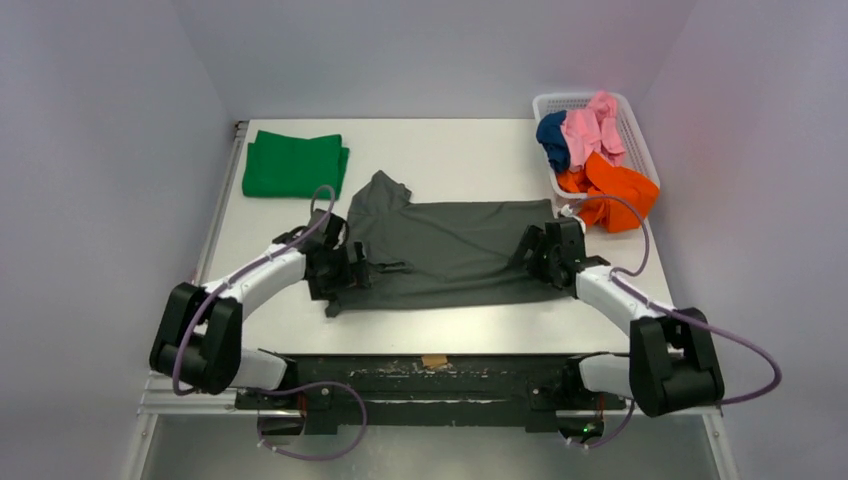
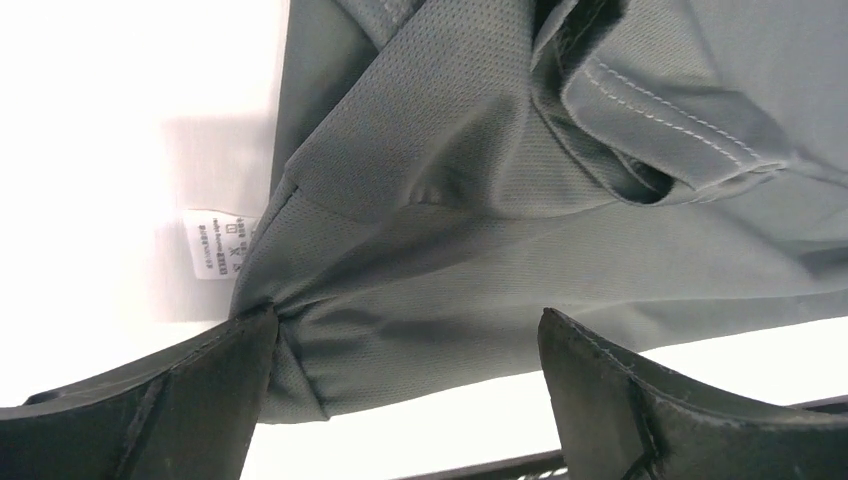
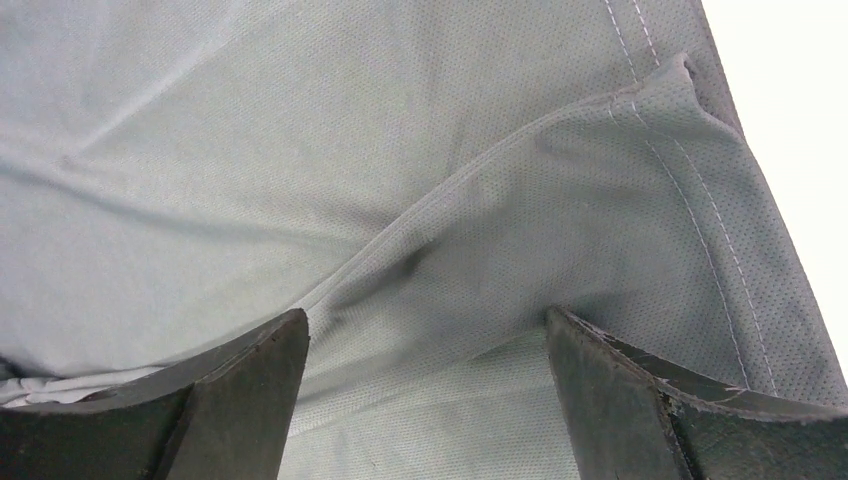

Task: Fold and stack the t-shirts
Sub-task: Fold the flattened tshirt in 1/3 of the way

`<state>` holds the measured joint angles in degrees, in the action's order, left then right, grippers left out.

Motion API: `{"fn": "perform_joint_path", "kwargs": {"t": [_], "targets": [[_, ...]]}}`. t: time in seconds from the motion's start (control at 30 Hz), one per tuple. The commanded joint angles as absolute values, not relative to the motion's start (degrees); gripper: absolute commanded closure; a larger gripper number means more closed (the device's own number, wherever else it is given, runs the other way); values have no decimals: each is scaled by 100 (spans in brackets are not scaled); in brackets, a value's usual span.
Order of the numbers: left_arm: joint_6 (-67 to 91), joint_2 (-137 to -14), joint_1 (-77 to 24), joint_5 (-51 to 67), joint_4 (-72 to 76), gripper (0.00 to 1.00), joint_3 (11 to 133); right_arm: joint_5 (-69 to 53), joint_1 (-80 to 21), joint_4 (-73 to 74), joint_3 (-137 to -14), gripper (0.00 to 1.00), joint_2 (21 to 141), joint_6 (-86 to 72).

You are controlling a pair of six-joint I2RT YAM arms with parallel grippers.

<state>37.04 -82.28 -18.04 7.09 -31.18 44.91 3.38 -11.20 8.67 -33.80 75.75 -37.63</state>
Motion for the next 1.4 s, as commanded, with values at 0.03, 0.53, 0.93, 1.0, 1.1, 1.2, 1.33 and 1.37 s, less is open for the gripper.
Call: {"fn": "perform_joint_path", "kwargs": {"t": [0.03,0.53,0.93,1.0,1.1,1.2,1.33,1.37], "targets": [[4392,-7009,-2414,-326,-4334,0,3750,-71,-1237,2338,-2464,13,6493,-3925],[4303,-6622,-2973,505,-3440,0,4729,58,-1247,2320,-2958,10,4646,-3307],[4455,-8956,-3472,1049,-2327,0,5549,125,-1247,2148,-2962,10,5013,-3289],[4435,-9314,-3477,970,-2324,0,5830,221,-1247,2167,-2985,10,4985,-3298],[4250,-9742,-3472,657,-2403,0,6465,292,-1247,2197,-3021,10,4945,-3312],[4023,-10274,-3463,260,-2646,0,7275,466,-1248,2274,-3059,10,4893,-3337],[3660,-10705,-3464,436,-2522,0,8044,609,-1247,2402,-3094,10,4751,-3352],[3589,-10742,-3470,424,-2516,0,8142,652,-1244,2424,-3094,10,4720,-3357]]}}
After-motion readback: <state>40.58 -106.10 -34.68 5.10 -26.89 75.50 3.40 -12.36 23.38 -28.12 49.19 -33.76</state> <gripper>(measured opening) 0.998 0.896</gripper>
